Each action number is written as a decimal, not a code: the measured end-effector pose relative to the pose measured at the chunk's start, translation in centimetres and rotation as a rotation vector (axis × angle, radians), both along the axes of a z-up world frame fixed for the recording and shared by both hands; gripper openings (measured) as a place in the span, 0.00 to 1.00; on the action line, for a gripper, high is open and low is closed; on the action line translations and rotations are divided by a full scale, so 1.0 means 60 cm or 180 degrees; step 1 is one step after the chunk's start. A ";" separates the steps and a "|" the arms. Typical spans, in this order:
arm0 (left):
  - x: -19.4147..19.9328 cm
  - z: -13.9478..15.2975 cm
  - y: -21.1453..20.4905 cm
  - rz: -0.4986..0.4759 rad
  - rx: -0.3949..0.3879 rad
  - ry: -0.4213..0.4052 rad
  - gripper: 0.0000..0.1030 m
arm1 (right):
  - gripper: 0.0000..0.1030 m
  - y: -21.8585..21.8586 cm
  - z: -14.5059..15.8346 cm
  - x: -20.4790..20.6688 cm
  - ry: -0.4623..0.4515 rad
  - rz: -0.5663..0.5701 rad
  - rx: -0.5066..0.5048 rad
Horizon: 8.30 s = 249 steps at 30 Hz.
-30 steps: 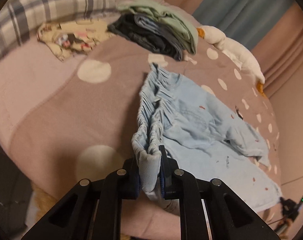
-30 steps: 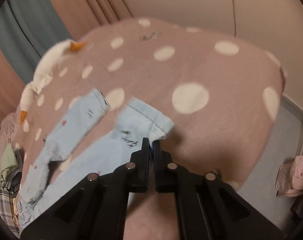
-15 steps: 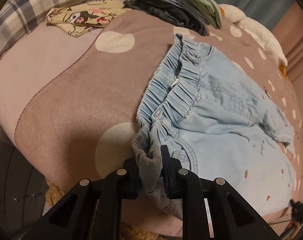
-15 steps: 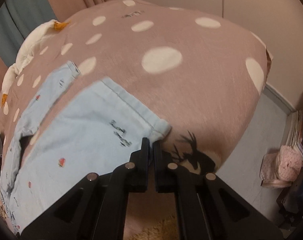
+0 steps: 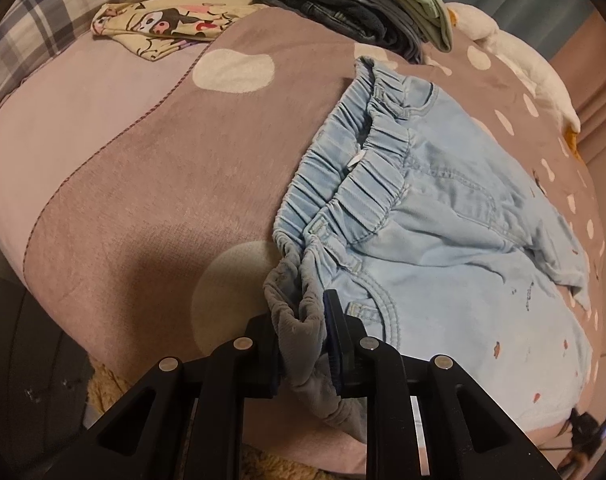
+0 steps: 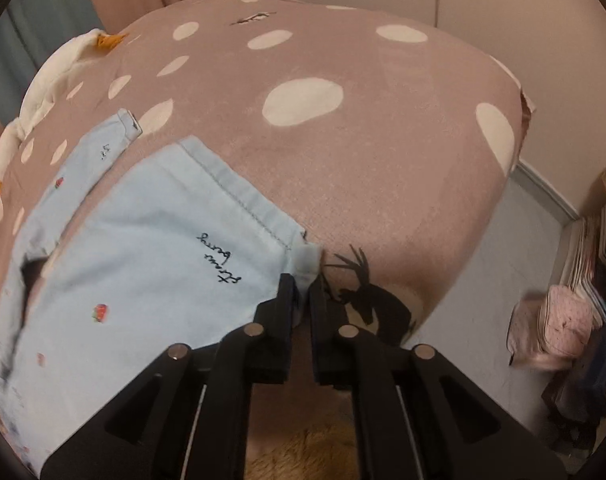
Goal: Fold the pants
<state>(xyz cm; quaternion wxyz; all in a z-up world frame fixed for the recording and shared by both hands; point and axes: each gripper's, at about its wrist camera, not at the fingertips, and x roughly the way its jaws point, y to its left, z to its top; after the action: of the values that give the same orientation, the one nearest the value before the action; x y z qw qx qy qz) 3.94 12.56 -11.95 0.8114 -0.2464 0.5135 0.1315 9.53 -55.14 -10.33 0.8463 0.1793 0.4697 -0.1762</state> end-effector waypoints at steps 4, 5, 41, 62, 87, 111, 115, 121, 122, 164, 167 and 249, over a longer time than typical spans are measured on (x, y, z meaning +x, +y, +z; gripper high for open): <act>0.000 -0.002 -0.005 0.0035 0.0034 -0.0040 0.21 | 0.06 0.004 0.001 0.009 0.0073 0.0002 -0.0106; -0.002 -0.002 -0.008 0.0026 0.0079 -0.0070 0.21 | 0.07 0.006 0.001 0.011 0.0075 0.0000 -0.0153; -0.008 -0.003 -0.011 -0.0015 0.0123 -0.0190 0.21 | 0.09 0.033 -0.005 0.015 0.0191 -0.0076 -0.0456; -0.016 -0.007 -0.006 0.0035 0.0077 -0.0317 0.21 | 0.09 0.054 -0.006 0.033 0.0387 -0.0123 -0.0783; -0.048 -0.016 0.021 0.0001 -0.0328 -0.0698 0.21 | 0.09 0.113 -0.019 0.080 0.1144 -0.0101 -0.1716; -0.053 -0.018 0.019 -0.0064 -0.0326 -0.0815 0.21 | 0.09 0.134 -0.025 0.098 0.1556 -0.0064 -0.1973; -0.053 -0.017 0.019 -0.0067 -0.0319 -0.0811 0.21 | 0.09 0.134 -0.026 0.101 0.1572 -0.0083 -0.1973; -0.053 -0.017 0.019 -0.0074 -0.0311 -0.0807 0.21 | 0.09 0.136 -0.028 0.103 0.1603 -0.0086 -0.1993; -0.053 -0.018 0.019 -0.0074 -0.0311 -0.0808 0.21 | 0.09 0.136 -0.027 0.104 0.1601 -0.0087 -0.1993; -0.047 -0.015 0.011 -0.0063 -0.0176 -0.0753 0.21 | 0.09 0.118 -0.020 0.097 0.1437 -0.0240 -0.1751; -0.044 -0.015 0.010 -0.0048 -0.0160 -0.0727 0.21 | 0.09 0.105 -0.014 0.091 0.1329 -0.0280 -0.1584; 0.117 0.031 -0.159 -0.0490 -0.0238 -0.0141 0.77 | 0.71 0.464 0.017 0.484 0.0376 0.1248 0.0513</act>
<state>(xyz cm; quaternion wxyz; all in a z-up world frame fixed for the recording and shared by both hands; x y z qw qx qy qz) 10.96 3.00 -10.11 0.8205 -0.2392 0.5174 0.0440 38.57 -27.32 -9.28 0.8183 0.1409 0.5569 0.0196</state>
